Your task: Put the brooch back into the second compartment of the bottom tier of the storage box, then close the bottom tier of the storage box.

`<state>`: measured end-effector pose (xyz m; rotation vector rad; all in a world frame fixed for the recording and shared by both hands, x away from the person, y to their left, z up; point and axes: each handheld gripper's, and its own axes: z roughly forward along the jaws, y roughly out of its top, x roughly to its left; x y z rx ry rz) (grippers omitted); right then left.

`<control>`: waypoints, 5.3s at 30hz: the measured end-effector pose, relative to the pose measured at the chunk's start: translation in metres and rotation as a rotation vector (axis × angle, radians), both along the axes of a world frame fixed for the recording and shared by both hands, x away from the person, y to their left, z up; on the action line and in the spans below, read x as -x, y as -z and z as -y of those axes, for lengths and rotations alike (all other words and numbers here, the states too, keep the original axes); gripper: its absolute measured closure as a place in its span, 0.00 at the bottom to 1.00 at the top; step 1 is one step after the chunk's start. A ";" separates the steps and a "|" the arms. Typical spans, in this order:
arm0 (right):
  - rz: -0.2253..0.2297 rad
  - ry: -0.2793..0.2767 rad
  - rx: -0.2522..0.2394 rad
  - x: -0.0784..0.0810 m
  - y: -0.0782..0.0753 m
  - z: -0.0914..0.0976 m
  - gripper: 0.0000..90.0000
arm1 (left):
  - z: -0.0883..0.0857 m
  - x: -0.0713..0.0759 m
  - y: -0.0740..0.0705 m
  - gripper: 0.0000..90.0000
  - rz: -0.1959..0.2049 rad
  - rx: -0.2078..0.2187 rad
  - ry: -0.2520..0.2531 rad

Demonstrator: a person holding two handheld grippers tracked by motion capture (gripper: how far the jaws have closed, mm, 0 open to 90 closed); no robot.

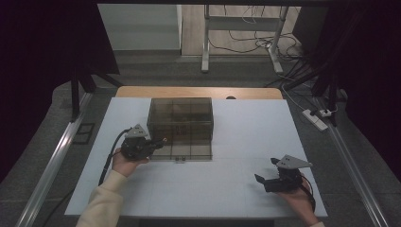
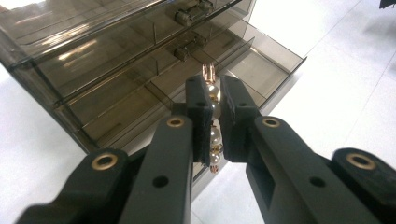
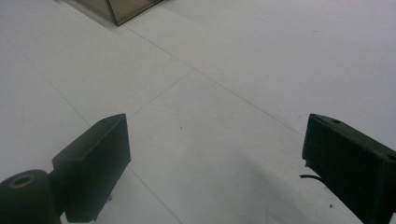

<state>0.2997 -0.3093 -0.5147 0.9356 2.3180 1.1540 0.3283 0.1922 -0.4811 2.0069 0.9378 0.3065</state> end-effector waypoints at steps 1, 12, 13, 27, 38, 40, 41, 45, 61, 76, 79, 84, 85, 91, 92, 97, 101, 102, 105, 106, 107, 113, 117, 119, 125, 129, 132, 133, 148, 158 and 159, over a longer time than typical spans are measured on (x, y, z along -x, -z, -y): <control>0.000 0.000 0.000 0.000 0.000 0.000 0.08 | 0.001 -0.001 0.000 0.91 -0.001 -0.001 0.003; -0.002 -0.001 0.001 0.000 0.000 -0.001 0.08 | 0.013 -0.007 0.001 0.91 0.003 -0.009 0.025; -0.002 -0.001 0.001 0.000 0.000 -0.001 0.08 | 0.015 -0.008 0.001 0.91 0.002 -0.009 0.027; 0.001 0.002 0.007 0.000 0.000 -0.002 0.08 | 0.032 -0.017 0.007 0.91 -0.009 -0.025 0.058; -0.001 -0.006 0.003 0.000 0.000 -0.002 0.08 | 0.049 -0.025 0.009 0.91 -0.013 -0.029 0.080; 0.002 -0.001 0.005 0.000 0.000 -0.002 0.08 | 0.051 -0.027 0.009 0.91 -0.012 -0.025 0.082; -0.001 -0.004 0.002 0.000 0.000 -0.002 0.08 | 0.052 -0.029 0.009 0.91 -0.014 -0.021 0.084; -0.002 -0.005 0.006 0.000 0.000 -0.002 0.08 | 0.058 -0.031 0.009 0.91 -0.014 -0.025 0.092; 0.001 -0.001 0.006 0.000 0.000 -0.002 0.08 | 0.066 -0.034 0.016 0.91 -0.025 -0.051 0.110; -0.003 -0.005 0.004 0.000 0.000 -0.001 0.08 | 0.066 -0.033 0.020 0.75 -0.017 -0.096 0.077; -0.003 -0.004 0.004 0.000 0.000 -0.001 0.08 | 0.063 -0.032 0.018 0.67 -0.024 -0.075 0.068; 0.001 -0.002 0.001 0.000 0.000 -0.001 0.08 | 0.060 -0.027 0.014 0.52 -0.026 -0.061 0.065; 0.000 -0.003 0.000 0.000 0.000 -0.001 0.08 | 0.060 -0.026 0.014 0.51 -0.026 -0.060 0.069; 0.000 -0.004 0.002 0.000 0.000 0.000 0.08 | 0.057 -0.020 0.010 0.47 -0.027 -0.060 0.077; 0.000 -0.003 0.001 0.000 0.000 0.000 0.08 | 0.057 -0.019 0.010 0.46 -0.030 -0.058 0.079; 0.003 -0.002 0.001 0.001 0.000 0.000 0.08 | 0.055 -0.014 0.011 0.44 -0.032 -0.071 0.087; 0.003 -0.002 0.001 0.001 0.000 -0.001 0.08 | 0.053 -0.012 0.011 0.43 -0.032 -0.069 0.081; 0.003 -0.002 0.001 0.001 0.000 -0.001 0.08 | 0.053 -0.011 0.010 0.43 -0.031 -0.069 0.080; 0.002 -0.003 0.001 0.000 0.000 -0.001 0.08 | 0.052 -0.010 0.010 0.41 -0.030 -0.071 0.078; 0.002 -0.004 0.001 0.000 0.000 -0.001 0.08 | 0.052 -0.009 0.010 0.41 -0.031 -0.071 0.075; 0.002 -0.003 0.001 0.000 0.000 -0.001 0.08 | 0.051 -0.008 0.010 0.41 -0.026 -0.074 0.073; 0.005 0.000 -0.003 0.001 -0.001 0.000 0.08 | 0.045 0.003 0.010 0.40 -0.018 -0.081 0.058; 0.003 -0.005 -0.004 0.001 -0.001 0.000 0.08 | 0.041 0.011 0.012 0.40 -0.018 -0.084 0.054; 0.004 -0.002 -0.001 0.001 -0.001 0.000 0.08 | 0.039 0.015 0.014 0.39 -0.018 -0.083 0.051; 0.004 -0.004 -0.005 0.000 -0.001 -0.001 0.08 | 0.032 0.025 0.020 0.39 -0.029 -0.089 0.047; 0.003 -0.006 -0.005 0.001 -0.001 -0.001 0.08 | 0.031 0.027 0.023 0.39 -0.033 -0.098 0.045; 0.004 -0.003 -0.005 0.001 -0.001 0.000 0.08 | 0.030 0.028 0.025 0.38 -0.030 -0.110 0.045; 0.003 -0.004 -0.006 0.001 -0.001 0.000 0.08 | 0.030 0.029 0.025 0.38 -0.028 -0.112 0.047; 0.005 -0.007 -0.002 0.001 -0.001 -0.001 0.08 | 0.027 0.031 0.038 0.67 -0.014 -0.177 0.059; 0.002 -0.010 0.007 0.001 -0.001 -0.002 0.08 | 0.037 0.027 0.045 0.98 -0.033 -0.223 0.093; 0.002 -0.009 0.007 0.001 0.000 -0.002 0.08 | 0.039 0.026 0.045 0.98 -0.033 -0.232 0.089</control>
